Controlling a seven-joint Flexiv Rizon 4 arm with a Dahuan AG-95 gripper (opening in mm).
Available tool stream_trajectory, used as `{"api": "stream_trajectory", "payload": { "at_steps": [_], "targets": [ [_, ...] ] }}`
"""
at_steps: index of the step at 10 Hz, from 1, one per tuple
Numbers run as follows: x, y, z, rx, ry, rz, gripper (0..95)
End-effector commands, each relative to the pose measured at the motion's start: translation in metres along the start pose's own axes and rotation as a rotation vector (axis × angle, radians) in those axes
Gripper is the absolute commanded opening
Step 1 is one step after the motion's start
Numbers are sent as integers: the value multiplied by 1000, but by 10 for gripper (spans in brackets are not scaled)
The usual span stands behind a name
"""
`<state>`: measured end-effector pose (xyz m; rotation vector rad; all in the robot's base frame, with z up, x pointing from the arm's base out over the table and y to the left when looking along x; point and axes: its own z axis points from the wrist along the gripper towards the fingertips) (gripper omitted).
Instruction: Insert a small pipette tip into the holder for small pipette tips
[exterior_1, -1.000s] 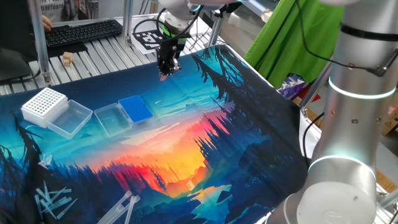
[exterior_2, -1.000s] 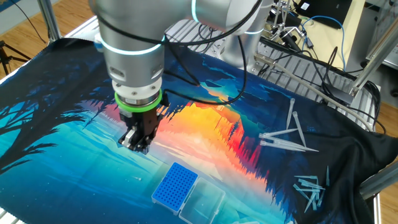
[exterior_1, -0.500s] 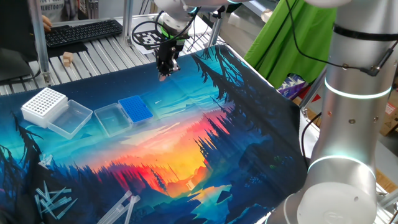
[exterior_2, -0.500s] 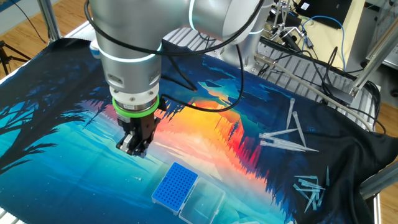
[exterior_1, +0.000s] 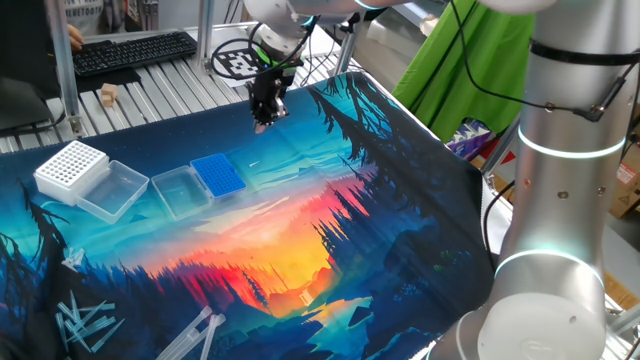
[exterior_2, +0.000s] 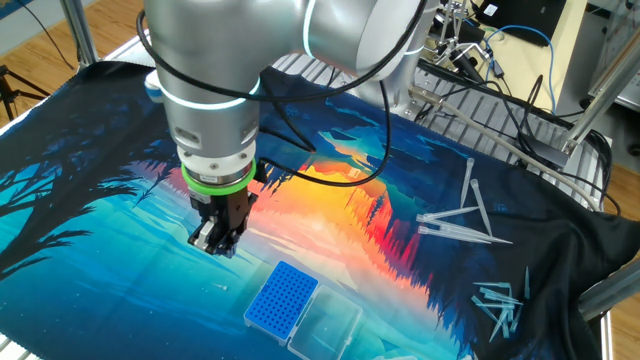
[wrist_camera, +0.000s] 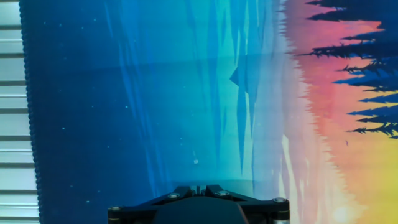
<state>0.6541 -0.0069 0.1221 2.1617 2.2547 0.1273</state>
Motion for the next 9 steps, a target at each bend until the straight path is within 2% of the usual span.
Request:
{"api": "stream_trajectory", "payload": {
  "at_steps": [1,4,6,7,9],
  "targets": [
    [0,0,-1,1,8,-4,0],
    [0,0,-1,2,-30,-27,0],
    [0,0,-1,5,-82,-51,0],
    [0,0,-1,6,-93,-60,0],
    [0,0,-1,7,-96,-60,0]
  ]
}}
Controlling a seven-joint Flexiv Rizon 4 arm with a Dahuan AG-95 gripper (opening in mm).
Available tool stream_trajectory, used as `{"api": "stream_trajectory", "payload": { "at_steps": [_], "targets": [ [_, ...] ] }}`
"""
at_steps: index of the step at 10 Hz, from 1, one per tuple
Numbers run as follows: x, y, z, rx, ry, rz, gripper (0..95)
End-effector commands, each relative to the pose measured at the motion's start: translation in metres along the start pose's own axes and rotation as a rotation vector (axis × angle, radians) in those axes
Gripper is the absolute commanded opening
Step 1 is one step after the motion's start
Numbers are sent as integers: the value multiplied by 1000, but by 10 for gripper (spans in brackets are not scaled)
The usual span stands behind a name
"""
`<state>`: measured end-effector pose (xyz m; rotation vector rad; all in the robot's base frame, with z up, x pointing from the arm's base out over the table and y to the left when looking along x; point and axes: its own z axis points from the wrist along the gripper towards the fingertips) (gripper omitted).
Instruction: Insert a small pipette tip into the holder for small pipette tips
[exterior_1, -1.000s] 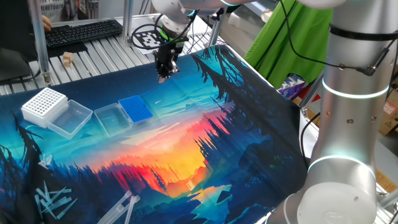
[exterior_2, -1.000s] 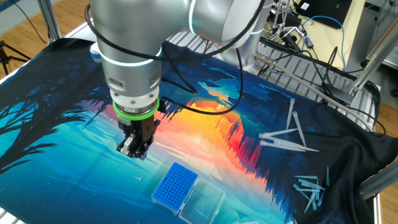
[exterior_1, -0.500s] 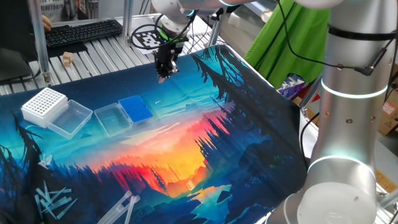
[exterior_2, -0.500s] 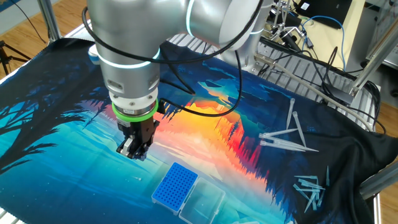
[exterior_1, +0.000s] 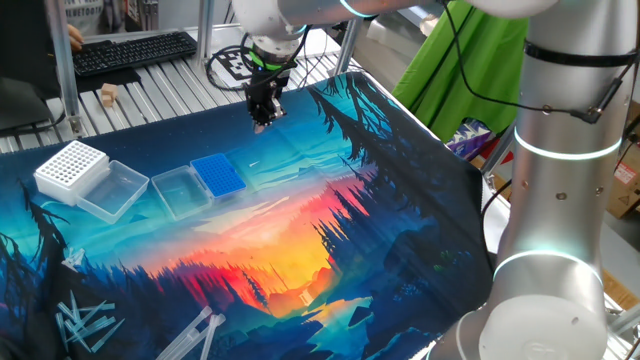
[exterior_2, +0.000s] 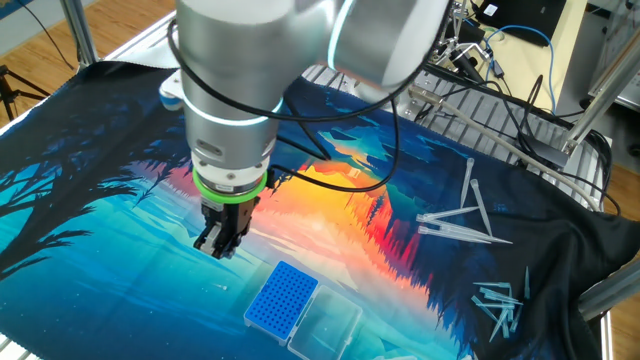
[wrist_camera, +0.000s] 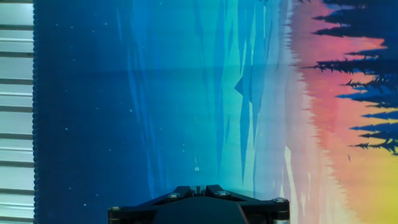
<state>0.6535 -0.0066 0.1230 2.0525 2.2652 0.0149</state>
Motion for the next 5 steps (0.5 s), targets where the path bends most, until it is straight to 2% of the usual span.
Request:
{"api": "stream_trajectory", "payload": {
  "at_steps": [1,5],
  "targets": [
    [0,0,0,2,2,2,0],
    [0,0,0,0,33,6,0]
  ]
}}
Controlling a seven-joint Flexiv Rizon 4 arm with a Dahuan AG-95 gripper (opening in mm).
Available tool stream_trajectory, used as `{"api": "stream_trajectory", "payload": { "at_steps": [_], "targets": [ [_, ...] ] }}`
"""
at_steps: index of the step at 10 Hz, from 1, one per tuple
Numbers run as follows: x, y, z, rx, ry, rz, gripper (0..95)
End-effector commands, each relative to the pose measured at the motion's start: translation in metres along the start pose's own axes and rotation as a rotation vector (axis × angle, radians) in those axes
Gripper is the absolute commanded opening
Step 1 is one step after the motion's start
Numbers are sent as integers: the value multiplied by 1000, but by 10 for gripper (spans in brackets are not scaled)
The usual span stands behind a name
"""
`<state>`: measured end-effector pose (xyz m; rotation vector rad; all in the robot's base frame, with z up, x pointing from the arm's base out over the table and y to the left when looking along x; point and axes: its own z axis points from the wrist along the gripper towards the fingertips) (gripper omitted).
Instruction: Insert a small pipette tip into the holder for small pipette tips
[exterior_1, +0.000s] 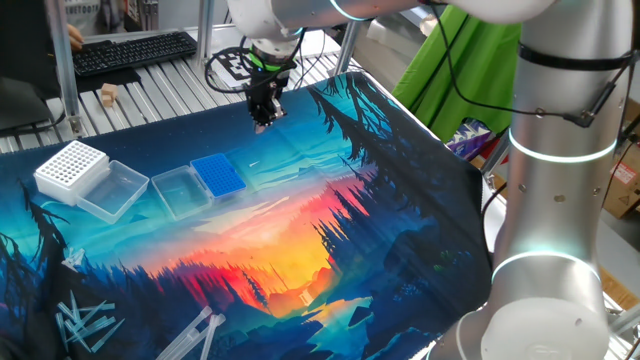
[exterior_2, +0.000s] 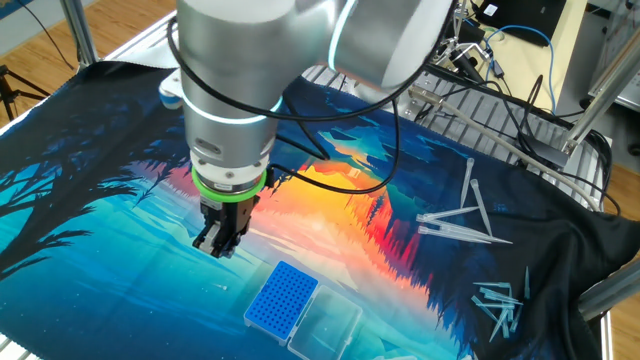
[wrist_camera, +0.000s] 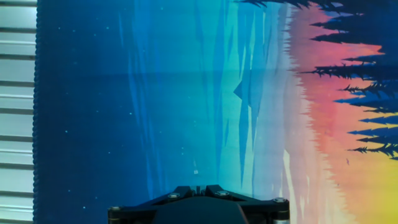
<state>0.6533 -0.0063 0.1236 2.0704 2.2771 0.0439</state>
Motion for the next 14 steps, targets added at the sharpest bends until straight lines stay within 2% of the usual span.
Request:
{"api": "stream_trajectory", "payload": {
  "at_steps": [1,6,8,9,14],
  "targets": [
    [0,1,1,-1,12,1,0],
    [0,1,0,-4,37,-22,0],
    [0,1,0,-18,45,-52,0],
    [0,1,0,-24,69,-67,0],
    [0,1,0,-10,77,-75,0]
  ]
}}
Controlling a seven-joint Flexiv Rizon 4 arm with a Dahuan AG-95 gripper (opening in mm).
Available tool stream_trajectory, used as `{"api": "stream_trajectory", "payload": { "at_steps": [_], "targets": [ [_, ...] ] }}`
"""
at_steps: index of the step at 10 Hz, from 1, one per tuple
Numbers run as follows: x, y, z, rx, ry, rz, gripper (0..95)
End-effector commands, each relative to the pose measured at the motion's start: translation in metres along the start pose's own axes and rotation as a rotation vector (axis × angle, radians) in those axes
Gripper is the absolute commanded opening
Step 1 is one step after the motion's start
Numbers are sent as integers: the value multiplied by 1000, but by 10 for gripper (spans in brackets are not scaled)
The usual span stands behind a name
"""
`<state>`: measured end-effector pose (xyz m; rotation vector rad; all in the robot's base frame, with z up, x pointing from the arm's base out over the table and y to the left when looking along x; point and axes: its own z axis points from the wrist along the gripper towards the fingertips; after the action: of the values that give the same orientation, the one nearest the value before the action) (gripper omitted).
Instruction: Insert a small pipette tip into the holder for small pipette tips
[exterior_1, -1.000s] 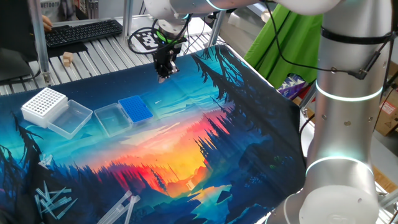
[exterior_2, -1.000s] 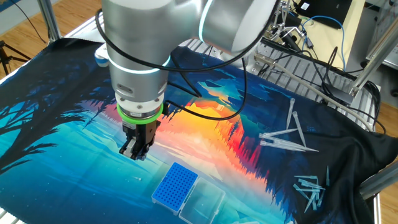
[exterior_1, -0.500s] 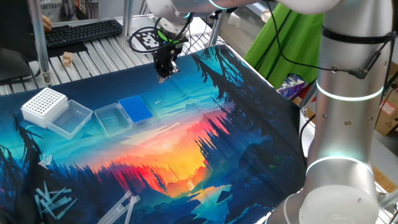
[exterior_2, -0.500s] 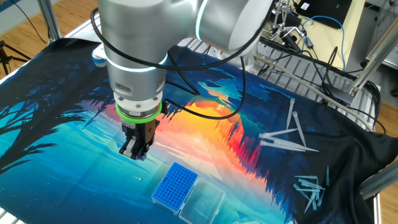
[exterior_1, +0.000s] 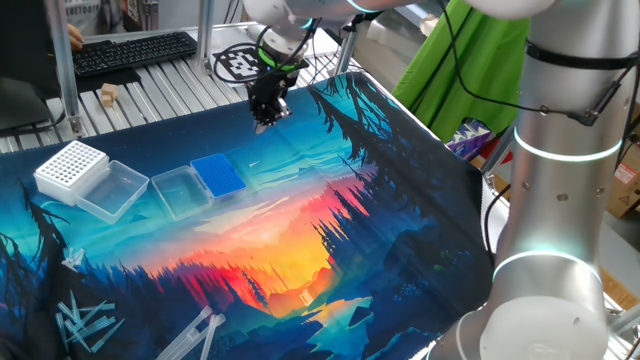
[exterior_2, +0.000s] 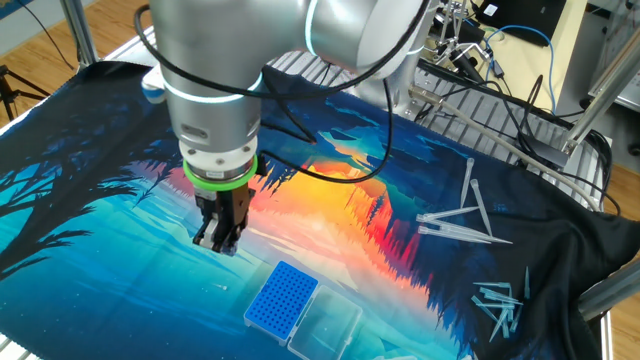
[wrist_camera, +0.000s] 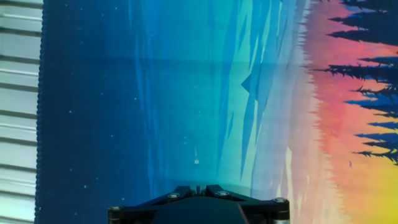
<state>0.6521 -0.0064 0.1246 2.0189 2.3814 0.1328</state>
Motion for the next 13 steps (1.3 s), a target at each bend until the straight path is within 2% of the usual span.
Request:
{"api": "stream_trajectory", "payload": {
  "at_steps": [1,2,4,6,9,10,13],
  "targets": [
    [0,2,2,5,2,-15,0],
    [0,2,2,10,3,-21,0],
    [0,2,2,53,13,-41,0],
    [0,2,2,75,30,-51,0],
    [0,2,2,79,38,-72,0],
    [0,2,2,75,60,-72,0],
    [0,2,2,82,64,-69,0]
  ]
}}
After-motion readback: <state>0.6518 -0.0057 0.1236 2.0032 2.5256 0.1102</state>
